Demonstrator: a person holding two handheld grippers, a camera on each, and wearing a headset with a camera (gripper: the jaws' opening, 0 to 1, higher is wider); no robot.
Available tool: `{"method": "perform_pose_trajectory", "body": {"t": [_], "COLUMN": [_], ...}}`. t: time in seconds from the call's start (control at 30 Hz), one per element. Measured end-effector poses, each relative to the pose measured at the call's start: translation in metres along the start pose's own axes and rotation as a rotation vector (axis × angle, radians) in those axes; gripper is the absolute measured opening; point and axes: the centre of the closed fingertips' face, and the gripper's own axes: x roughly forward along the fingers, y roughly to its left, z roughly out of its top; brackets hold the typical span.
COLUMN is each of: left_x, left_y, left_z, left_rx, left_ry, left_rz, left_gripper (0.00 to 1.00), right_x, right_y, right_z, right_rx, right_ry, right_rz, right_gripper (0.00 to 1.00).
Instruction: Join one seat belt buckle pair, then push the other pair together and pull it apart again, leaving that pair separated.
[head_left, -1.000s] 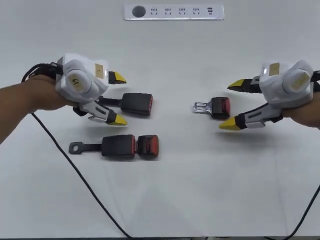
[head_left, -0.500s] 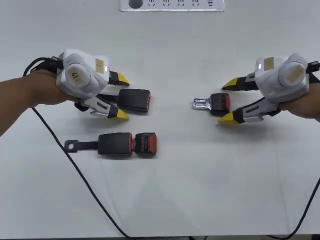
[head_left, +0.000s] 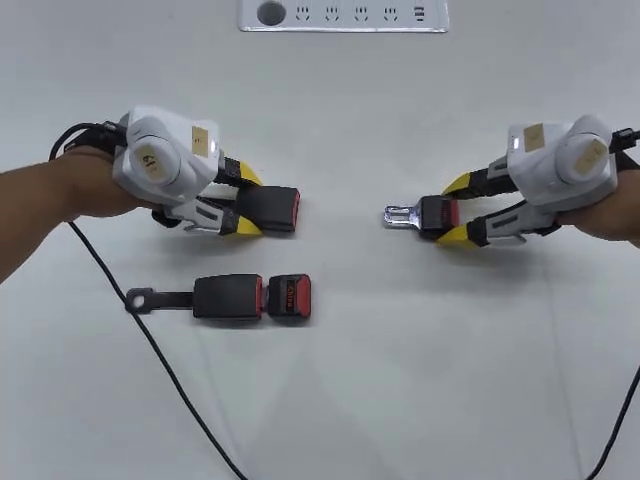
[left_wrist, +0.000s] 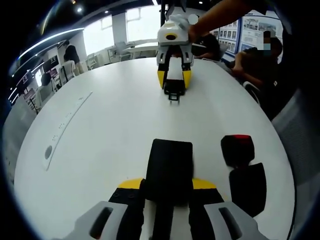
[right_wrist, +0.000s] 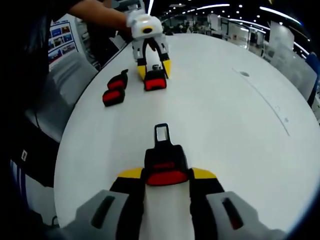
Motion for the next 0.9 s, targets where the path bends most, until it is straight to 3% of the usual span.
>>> {"method": "perform_pose_trajectory", "body": {"t": [0.17, 0.37, 0.9], "left_x": [0.001, 0.003, 0.009], "left_y": [0.002, 0.003, 0.003], "left_z": [0.001, 0.001, 0.000], "left_rx": [-0.001, 0.003, -0.007], "left_ry": [0.008, 0.023, 0.037], "left_rz": [0.002, -0.001, 0.009], "left_gripper": [0.35, 0.35, 0.35], "right_x": [0.001, 0.003, 0.011], "right_y": [-0.001, -0.001, -0.004], "right_z": [0.002, 0.001, 0.011], "right_rx": [0.036, -0.004, -0.028], "right_ry": [0.044, 0.106, 0.114], "right_rz": [0.018, 0.035, 0.012], "right_gripper": [0.34, 0.34, 0.33]}}
